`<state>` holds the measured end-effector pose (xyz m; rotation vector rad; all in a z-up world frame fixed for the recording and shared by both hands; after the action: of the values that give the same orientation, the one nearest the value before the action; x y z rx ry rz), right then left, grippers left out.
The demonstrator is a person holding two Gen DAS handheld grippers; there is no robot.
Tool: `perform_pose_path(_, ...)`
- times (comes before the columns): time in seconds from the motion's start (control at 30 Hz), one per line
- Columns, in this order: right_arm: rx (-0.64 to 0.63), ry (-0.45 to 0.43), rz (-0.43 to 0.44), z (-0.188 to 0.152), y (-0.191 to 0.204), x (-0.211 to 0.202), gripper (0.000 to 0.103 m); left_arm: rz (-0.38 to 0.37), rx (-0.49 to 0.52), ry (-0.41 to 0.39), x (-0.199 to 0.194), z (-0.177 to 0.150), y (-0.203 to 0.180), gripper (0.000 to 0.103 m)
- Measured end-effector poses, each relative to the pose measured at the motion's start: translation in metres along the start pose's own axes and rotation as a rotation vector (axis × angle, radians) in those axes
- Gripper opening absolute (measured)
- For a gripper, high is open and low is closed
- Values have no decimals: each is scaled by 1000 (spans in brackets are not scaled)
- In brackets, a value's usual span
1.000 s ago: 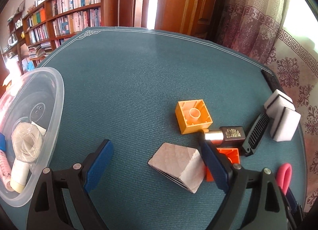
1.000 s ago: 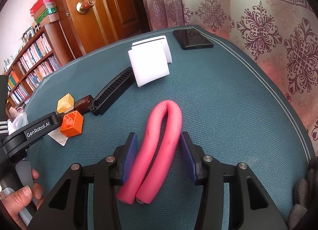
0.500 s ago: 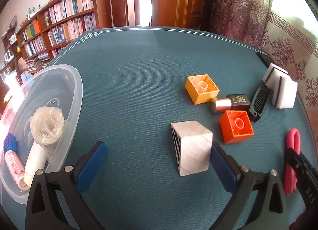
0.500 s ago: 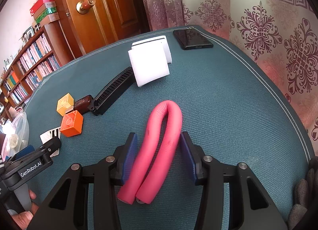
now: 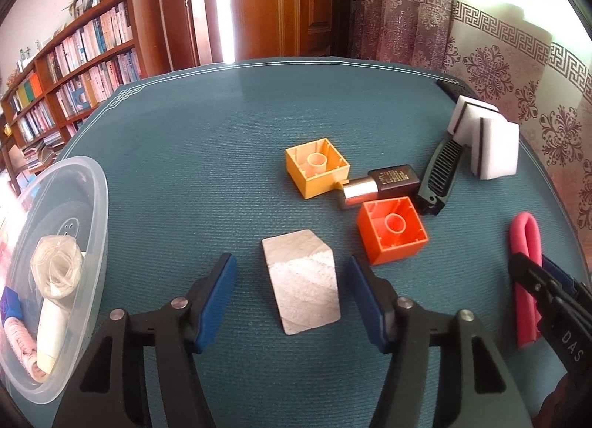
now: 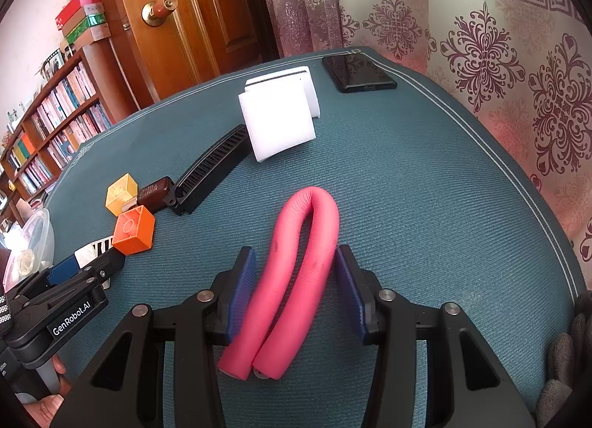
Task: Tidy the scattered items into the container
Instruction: 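Grasp the white triangular block with the left tool while the right tool holds the pink foam tube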
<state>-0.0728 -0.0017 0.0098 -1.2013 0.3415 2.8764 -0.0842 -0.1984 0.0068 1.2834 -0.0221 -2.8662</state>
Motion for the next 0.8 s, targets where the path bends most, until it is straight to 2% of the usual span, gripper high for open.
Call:
perform_pose_path(0.13, 4, -2, -3, 0, -2, -1, 45, -25, 11, -6, -3, 0, -4, 45)
perform_pose_path(0.17, 6, -3, -5, 0, -3, -1, 44, -31, 13, -8, -4, -1, -5, 38)
perform_pose_path(0.8, 57, -28, 37, -1, -7, -5, 40, -45, -12, -38, -27, -22, 1, 34)
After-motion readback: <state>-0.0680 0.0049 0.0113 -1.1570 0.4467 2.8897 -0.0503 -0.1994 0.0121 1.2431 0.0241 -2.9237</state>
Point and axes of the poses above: each gripper's, at about its wrist camera, not at the fingertips, and x roughly the way its jaws point, y to its left, z to its top, the point moved 1 cm from there along x, roughly the way its jaws point, and after that the axes turned 1 degree about z, right-handed, at the moved point
